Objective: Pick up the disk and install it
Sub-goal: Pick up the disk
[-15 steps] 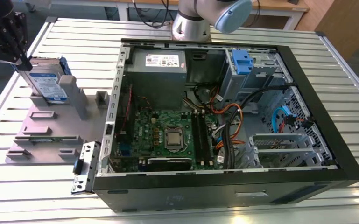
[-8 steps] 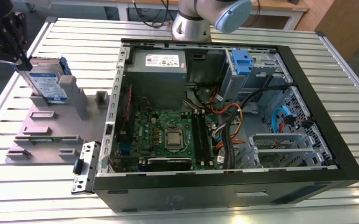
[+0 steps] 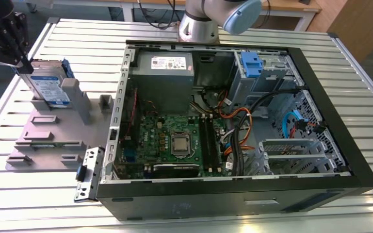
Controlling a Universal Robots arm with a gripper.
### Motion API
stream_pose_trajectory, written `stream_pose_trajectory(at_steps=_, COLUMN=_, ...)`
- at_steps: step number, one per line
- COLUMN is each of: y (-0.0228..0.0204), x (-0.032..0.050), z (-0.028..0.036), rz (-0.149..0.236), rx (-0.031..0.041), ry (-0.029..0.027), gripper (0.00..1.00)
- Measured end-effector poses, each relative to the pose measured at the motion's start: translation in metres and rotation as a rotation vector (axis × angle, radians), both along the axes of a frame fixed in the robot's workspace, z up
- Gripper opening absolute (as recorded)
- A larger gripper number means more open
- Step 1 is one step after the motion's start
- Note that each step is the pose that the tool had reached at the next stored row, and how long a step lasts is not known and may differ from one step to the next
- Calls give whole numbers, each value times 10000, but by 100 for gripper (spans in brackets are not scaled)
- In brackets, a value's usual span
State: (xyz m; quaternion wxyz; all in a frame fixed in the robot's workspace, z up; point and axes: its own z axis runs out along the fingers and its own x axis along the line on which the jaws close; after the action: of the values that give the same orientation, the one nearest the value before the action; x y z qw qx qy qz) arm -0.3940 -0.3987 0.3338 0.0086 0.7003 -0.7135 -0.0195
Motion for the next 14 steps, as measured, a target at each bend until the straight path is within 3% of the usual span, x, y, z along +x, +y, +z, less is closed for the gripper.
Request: stream_pose_trajectory(at_steps=14, y=0, x=0, z=0, rz=224, rx=0, ry=0, gripper=11)
